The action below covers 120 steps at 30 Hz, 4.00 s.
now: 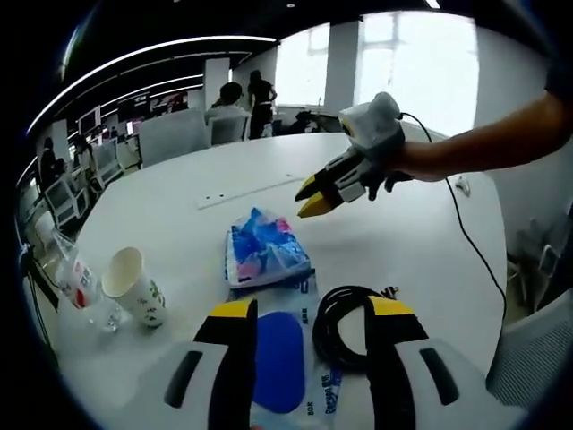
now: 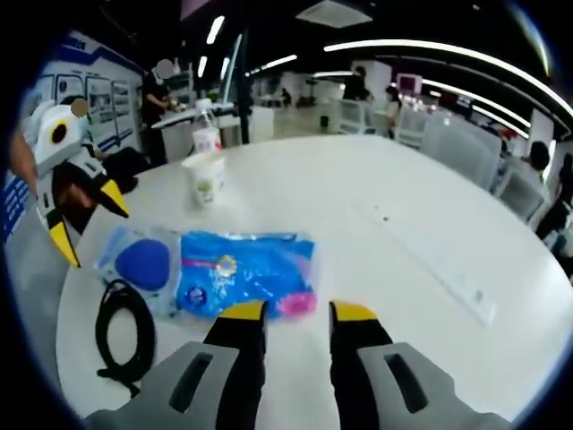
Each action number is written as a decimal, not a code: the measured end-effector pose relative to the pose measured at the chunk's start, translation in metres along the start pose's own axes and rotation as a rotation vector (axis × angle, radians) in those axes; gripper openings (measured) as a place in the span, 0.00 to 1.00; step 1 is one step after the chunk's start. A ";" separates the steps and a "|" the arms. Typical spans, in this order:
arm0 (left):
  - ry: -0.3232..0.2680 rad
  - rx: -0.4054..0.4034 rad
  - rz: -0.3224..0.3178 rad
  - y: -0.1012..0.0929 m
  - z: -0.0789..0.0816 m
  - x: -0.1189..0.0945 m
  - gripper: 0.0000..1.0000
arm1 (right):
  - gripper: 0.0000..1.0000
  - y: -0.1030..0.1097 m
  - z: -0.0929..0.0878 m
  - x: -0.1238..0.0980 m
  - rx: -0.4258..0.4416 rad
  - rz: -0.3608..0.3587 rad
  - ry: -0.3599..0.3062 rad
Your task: Arrange the tabletop items into an orderly group along one side of the table until the central work area is clear of visible clutter.
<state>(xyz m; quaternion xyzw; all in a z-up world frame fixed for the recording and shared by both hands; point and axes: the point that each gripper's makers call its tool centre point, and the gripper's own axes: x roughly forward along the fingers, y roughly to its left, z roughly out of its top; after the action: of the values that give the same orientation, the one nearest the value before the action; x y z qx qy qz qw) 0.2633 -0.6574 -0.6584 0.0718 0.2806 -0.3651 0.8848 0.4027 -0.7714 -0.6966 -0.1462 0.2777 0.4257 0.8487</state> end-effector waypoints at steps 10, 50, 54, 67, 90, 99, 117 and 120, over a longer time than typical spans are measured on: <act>0.001 -0.010 -0.003 0.002 0.000 0.003 0.46 | 0.20 -0.007 0.004 0.015 0.006 -0.005 0.001; 0.046 0.002 -0.006 0.011 -0.017 0.002 0.45 | 0.00 -0.009 -0.012 0.038 0.078 -0.012 0.108; 0.036 0.010 -0.014 0.008 -0.011 0.003 0.45 | 0.00 -0.004 -0.016 0.031 0.089 -0.011 0.117; 0.028 -0.001 0.009 0.014 -0.006 0.003 0.45 | 0.00 0.016 -0.020 0.019 0.117 0.016 0.140; 0.033 -0.069 0.041 0.015 -0.004 0.012 0.41 | 0.00 0.040 -0.012 -0.003 0.172 0.045 0.115; 0.059 -0.074 0.047 0.015 -0.008 0.013 0.38 | 0.00 0.045 -0.008 -0.008 0.191 0.036 0.119; 0.110 -0.087 0.079 0.019 -0.021 0.022 0.30 | 0.00 0.061 -0.015 -0.021 0.222 0.033 0.106; 0.125 -0.091 0.092 0.022 -0.023 0.026 0.27 | 0.00 0.064 -0.016 -0.022 0.230 0.037 0.107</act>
<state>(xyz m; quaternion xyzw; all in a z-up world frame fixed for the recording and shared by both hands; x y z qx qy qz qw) 0.2829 -0.6495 -0.6937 0.0670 0.3481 -0.3057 0.8837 0.3347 -0.7553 -0.6970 -0.0653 0.3721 0.3980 0.8360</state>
